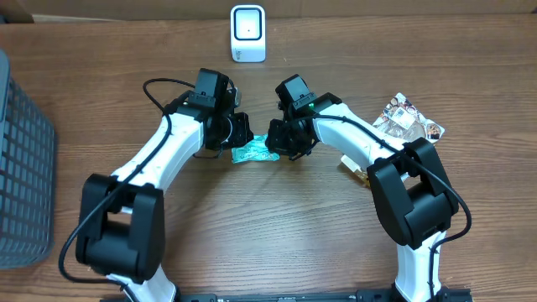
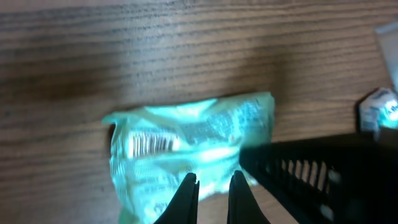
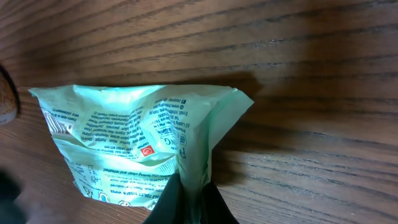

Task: Scan the item barcode

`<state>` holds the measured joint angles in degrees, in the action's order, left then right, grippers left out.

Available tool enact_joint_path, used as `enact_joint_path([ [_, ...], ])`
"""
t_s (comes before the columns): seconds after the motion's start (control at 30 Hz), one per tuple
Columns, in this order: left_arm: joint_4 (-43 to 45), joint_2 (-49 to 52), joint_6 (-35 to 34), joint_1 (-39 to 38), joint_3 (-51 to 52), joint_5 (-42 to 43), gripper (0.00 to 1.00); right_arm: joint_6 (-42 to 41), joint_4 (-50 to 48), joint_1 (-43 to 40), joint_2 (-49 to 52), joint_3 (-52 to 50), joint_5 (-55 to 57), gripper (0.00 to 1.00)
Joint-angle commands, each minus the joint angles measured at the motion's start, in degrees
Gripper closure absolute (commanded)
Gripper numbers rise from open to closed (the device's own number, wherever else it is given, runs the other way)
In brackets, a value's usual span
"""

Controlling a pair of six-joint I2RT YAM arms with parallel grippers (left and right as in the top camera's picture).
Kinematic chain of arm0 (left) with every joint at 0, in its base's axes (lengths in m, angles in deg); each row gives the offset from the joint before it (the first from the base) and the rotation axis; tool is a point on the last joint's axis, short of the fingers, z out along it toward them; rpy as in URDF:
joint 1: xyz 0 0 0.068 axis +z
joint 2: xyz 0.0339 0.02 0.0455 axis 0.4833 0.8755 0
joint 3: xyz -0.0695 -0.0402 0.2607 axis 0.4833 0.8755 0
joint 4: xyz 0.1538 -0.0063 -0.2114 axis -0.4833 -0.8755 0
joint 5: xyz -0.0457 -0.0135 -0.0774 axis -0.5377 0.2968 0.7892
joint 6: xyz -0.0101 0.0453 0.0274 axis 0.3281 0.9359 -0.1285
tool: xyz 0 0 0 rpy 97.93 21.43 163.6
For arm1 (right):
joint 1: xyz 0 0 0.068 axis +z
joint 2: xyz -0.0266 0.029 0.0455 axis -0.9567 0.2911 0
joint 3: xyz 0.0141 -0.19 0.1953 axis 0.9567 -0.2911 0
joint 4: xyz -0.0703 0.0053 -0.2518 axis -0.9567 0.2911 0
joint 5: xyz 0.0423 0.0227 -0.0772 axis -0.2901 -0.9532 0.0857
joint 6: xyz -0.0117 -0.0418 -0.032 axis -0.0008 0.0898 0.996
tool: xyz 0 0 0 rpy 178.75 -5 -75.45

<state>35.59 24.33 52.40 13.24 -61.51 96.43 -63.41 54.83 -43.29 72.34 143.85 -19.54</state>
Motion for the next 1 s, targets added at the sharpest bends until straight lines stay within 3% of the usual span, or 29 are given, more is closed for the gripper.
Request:
enact_joint_path([
  [0.0,1.44,4.52,3.48,0.31,0.33,0.81,0.96,-0.52,-0.04,0.92,-0.20,-1.49,1.03,0.96],
  [0.2,1.84,9.03,5.25,0.28,0.33,-3.08,0.96,0.66,0.00,0.92,-0.20,-1.49,1.07,0.96],
  [0.5,-0.98,9.92,1.14,1.07,0.33,-9.25,0.96,4.94,0.52,-1.14,-0.20,-1.29,0.33,0.96],
  [0.6,-1.25,9.92,1.09,1.07,0.33,-9.27,0.96,8.52,0.90,-4.15,-0.20,-1.31,-2.95,0.86],
  [0.7,-1.38,9.92,1.11,1.07,0.33,-9.25,0.96,16.20,0.87,-7.89,-0.20,-1.31,-10.23,0.67],
  [0.87,-1.40,9.92,0.90,1.07,0.33,-9.03,0.96,23.63,0.74,-11.54,-0.20,-1.36,-16.48,0.45],
  [0.97,-1.42,9.92,0.70,1.07,0.33,-9.03,0.96,23.63,-0.92,-11.21,0.07,-1.60,-16.90,0.39],
])
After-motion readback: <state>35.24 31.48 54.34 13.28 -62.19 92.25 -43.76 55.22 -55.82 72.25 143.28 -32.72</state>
